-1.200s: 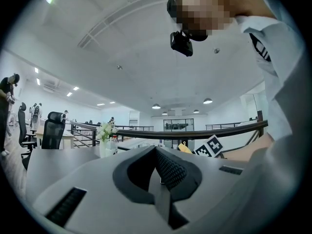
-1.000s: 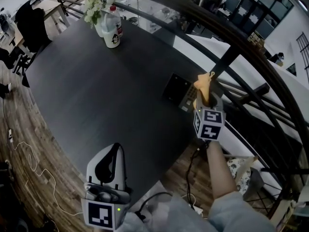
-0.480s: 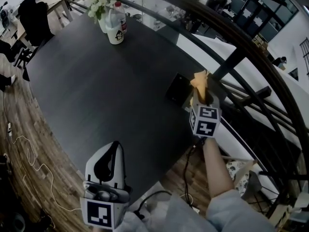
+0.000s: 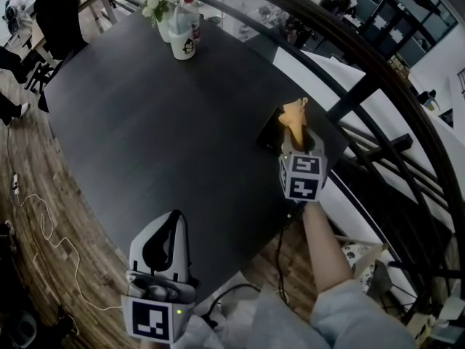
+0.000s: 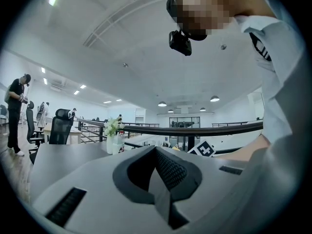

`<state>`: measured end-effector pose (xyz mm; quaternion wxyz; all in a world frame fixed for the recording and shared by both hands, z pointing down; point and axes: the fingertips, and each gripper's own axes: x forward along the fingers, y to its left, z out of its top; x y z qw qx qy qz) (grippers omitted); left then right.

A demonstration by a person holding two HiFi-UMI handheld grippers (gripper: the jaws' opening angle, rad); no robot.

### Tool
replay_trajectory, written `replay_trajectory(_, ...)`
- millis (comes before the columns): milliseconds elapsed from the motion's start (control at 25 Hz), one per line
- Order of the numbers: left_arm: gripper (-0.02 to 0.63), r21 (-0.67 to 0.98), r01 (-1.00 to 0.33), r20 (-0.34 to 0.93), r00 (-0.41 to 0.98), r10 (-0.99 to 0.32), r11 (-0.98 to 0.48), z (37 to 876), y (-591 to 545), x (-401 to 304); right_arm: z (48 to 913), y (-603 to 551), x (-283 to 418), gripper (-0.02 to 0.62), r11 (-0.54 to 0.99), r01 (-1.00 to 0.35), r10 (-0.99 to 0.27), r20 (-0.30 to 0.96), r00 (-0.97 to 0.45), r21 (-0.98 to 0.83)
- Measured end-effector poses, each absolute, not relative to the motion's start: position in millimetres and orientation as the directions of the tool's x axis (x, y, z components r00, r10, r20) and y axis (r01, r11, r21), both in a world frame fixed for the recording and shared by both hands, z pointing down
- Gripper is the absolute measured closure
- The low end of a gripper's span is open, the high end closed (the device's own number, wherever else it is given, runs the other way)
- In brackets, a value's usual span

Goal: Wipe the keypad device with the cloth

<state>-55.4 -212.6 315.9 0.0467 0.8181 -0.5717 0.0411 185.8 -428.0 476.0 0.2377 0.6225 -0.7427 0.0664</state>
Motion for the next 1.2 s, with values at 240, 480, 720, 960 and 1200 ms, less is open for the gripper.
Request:
replay_trajectory(240, 0.599, 0.030, -0.946, 0.135, 0.323, -0.937, -0.322, 320.9, -211.2, -64.6, 488.3, -428.8, 162.0, 0.492, 0.282, -0.934, -0.875, 0.458, -0.158, 0.217)
replay_trajectory(480, 0.599, 0.026, -0.949, 0.138, 0.316, -0.939, -0.315, 321.2, -206.1, -67.8, 501.3, -420.4, 138.9, 0.492, 0.358, -0.905, -0.844, 0.493, -0.209, 0.229)
replay_trajectory(720, 0.599, 0.024, -0.949, 0.141, 0.315, -0.939, -0.314, 323.3, -206.2, -70.1, 518.0, -410.2, 123.2, 0.492, 0.402, -0.888, -0.817, 0.525, -0.239, 0.221)
replay_trajectory(960, 0.598, 0.026, -0.947, 0.146, 0.321, -0.936, -0.321, 328.1, -208.3, -66.2, 532.3, -399.8, 115.3, 0.492, 0.435, -0.877, -0.790, 0.553, -0.264, 0.203)
replay_trajectory(1200, 0.598, 0.027, -0.941, 0.155, 0.337, -0.929, -0.337, 331.2, -209.5, -59.4, 534.7, -392.9, 117.3, 0.492, 0.432, -0.882, -0.789, 0.553, -0.269, 0.187)
